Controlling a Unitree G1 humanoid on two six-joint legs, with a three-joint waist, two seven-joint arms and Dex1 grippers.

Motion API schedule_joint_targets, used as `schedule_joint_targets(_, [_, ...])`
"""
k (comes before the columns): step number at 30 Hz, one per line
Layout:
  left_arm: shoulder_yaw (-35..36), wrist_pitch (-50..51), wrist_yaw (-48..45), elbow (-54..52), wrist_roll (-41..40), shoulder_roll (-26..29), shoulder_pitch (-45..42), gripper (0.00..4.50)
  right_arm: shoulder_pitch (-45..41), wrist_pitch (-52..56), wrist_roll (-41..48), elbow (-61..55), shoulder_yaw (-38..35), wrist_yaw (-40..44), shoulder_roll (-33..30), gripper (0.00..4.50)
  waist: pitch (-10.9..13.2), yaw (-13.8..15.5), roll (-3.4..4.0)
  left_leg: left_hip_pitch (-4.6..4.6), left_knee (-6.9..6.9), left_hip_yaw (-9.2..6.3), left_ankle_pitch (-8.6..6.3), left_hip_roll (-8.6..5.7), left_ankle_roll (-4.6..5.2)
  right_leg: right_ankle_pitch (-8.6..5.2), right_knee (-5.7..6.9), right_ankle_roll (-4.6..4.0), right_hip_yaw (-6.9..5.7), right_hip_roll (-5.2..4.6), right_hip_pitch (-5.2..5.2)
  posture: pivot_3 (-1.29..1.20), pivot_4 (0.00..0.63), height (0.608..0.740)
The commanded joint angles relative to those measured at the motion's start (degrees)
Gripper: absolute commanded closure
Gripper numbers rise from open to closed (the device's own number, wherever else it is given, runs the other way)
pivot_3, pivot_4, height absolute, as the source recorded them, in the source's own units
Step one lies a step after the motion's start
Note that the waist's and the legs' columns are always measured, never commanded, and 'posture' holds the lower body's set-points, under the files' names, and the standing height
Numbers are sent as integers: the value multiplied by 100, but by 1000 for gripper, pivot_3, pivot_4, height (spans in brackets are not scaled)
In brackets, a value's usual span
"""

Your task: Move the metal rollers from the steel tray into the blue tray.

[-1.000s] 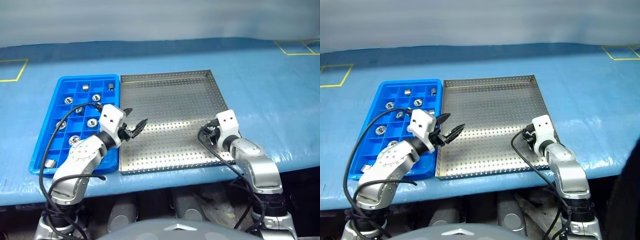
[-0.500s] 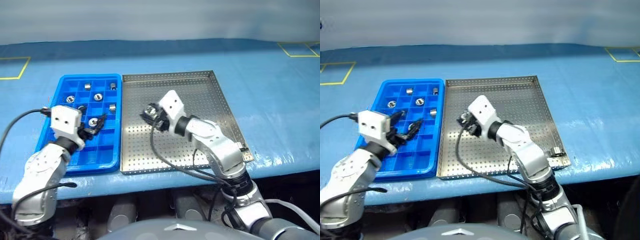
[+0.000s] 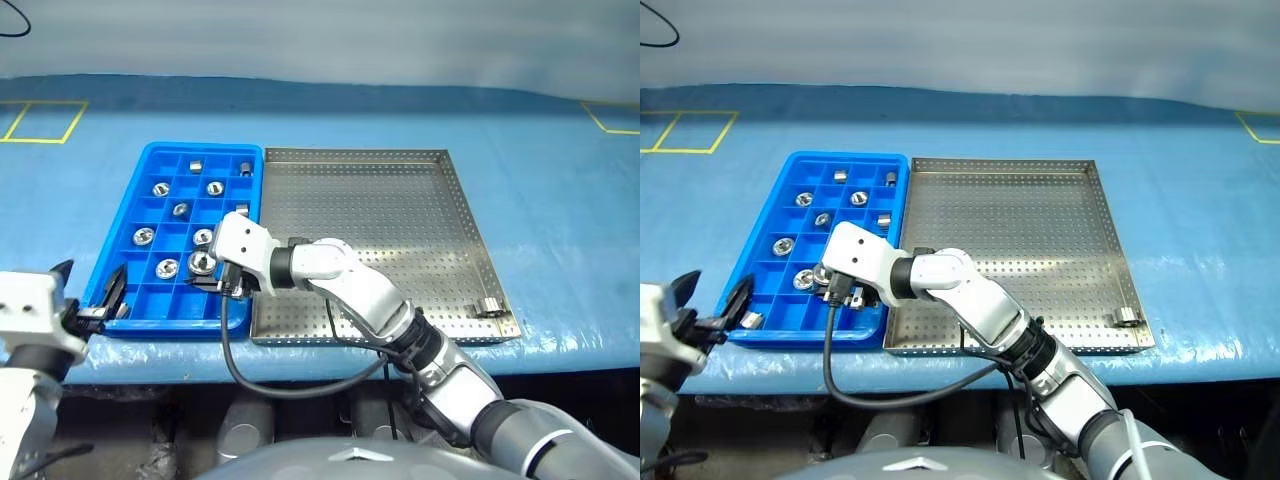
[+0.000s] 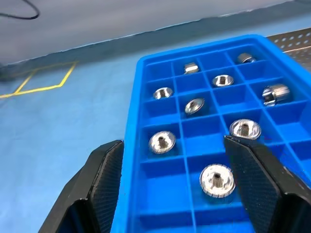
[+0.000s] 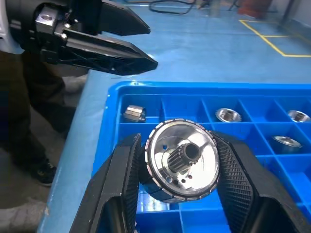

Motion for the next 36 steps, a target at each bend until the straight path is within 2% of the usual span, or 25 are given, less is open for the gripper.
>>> schedule_joint_targets(1, [336,-398,100,-589,-95,-404,559,911,-152,-323,19,114,81,243,182,2652,-2,115,-3,0,0,-5,1,-1,-1,-3,0,-5,-4,0,3,390,150,740])
schedule_joint_targets(8, [160,-1549,203,-647,-149,-1131,1896,911,-301,-733,-105,706,228,580,444,2652,4,495,4,-1,-5,-26,8,3,-15,-29,0,8,-18,13,3,510,150,740])
schedule_joint_targets(13, [-147,-2009,317,-647,-80,-1308,2374,911,-396,-893,-194,1066,202,682,542,2652,2,753,-1,-1,-2,-47,8,3,-16,-35,-7,12,-33,16,-5,535,150,740])
schedule_joint_targets(20, [-933,-1827,471,-646,130,-941,2029,911,-601,-1155,-446,1738,-90,523,566,2652,3,953,1,-2,-4,-49,8,3,-16,-35,-7,13,-38,23,-6,501,150,740])
schedule_joint_targets(23, [-1138,-1595,532,-646,173,-719,1728,911,-678,-1225,-533,1932,-252,449,534,2652,3,954,1,-5,-5,-49,8,2,-19,-36,-5,12,-39,28,-4,465,150,740])
schedule_joint_targets(36, [-1066,-1093,593,-646,66,-326,1229,911,-371,-986,-734,1717,-158,742,233,2652,5,807,4,-8,-17,-52,13,-5,-42,-46,-1,-6,-45,40,3,406,150,740])
